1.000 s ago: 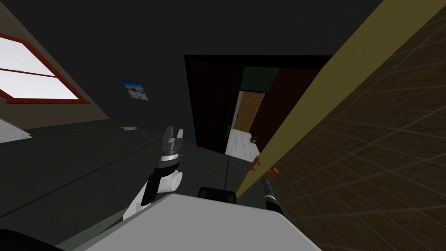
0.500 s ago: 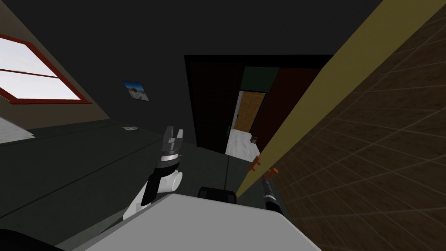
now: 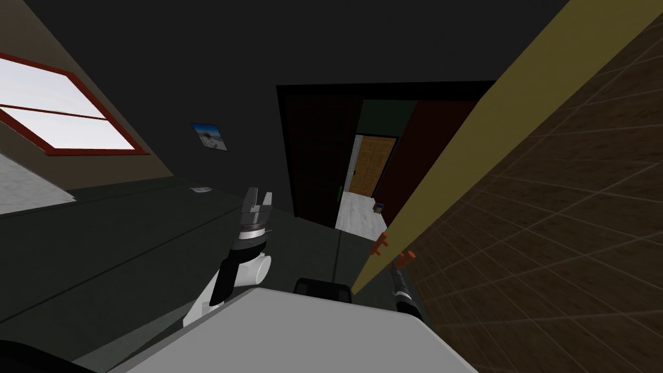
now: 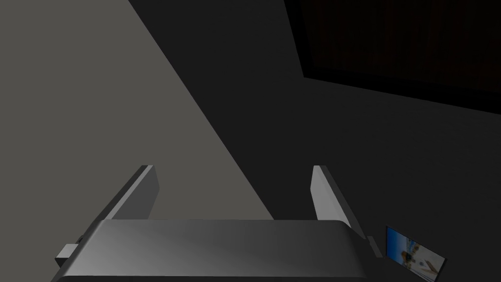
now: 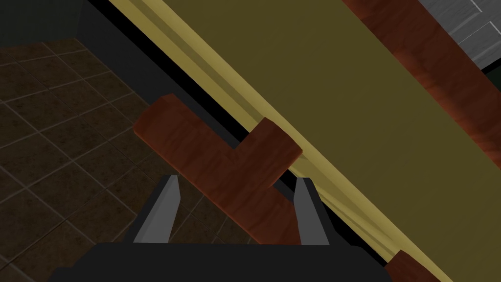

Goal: Pull the door open

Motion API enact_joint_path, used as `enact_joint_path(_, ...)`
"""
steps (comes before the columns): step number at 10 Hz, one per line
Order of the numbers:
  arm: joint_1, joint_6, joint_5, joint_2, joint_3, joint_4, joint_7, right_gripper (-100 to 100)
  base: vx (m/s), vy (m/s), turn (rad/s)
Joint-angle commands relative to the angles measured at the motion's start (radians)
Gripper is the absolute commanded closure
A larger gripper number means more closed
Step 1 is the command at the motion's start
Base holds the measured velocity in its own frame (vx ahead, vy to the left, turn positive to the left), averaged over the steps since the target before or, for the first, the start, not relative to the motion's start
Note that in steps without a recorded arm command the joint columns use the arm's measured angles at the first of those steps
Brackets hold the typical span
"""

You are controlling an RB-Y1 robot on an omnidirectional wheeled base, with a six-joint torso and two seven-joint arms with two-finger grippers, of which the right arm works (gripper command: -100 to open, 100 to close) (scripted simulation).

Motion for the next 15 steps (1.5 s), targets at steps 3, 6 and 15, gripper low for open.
enact_joint_path(3,-0.018,-0.003,-0.009,0.006,0.008,0.003,-0.039,100,-0.011,-0.01,0.011)
enact_joint_path(6,-0.018,-0.004,-0.012,0.005,0.012,0.001,-0.05,100,-0.013,-0.02,0.028)
enact_joint_path(15,-0.018,-0.007,-0.017,0.002,0.02,-0.002,-0.073,100,-0.008,-0.01,0.01)
